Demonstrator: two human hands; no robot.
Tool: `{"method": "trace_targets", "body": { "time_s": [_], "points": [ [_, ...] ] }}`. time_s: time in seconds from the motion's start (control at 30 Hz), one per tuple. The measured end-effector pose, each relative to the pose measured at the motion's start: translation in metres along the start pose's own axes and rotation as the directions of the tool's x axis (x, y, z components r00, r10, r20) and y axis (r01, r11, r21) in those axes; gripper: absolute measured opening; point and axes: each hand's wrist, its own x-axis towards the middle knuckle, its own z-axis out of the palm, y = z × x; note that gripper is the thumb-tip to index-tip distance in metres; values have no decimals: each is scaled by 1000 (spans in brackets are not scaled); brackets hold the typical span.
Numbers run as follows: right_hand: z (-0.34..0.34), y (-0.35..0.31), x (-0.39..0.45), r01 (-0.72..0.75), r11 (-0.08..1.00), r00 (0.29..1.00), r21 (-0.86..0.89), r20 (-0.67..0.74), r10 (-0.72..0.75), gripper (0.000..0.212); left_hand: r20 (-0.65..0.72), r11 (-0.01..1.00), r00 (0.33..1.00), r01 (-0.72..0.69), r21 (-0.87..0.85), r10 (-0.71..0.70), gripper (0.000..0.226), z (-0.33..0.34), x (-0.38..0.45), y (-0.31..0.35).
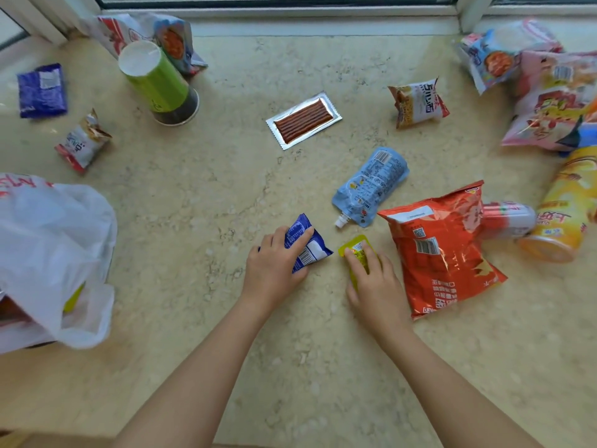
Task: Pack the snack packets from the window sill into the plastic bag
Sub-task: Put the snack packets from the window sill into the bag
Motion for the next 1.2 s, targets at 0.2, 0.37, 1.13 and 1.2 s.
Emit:
{"method": "trace_targets", "body": {
  "time_s": [0.2,0.37,1.13,1.2],
  "points": [
    [-8,-16,-2,73,997,997,35,-22,-72,48,-26,999,999,29,-21,-30,73,-14,-18,-16],
    [-20,-54,4,200,980,975,14,-98,-198,38,-119,986,980,149,-72,-157,72,-30,-42,-46],
    [-77,-372,-10,503,852,832,147,-348,-432,36,-342,856,785,464,-227,-516,66,-183,-225,-253],
    [-76,-398,-11,529,832,823,166,-339,-456,36,-307,820,761,510,-261,-571,67,-186,-235,-276]
  ]
}}
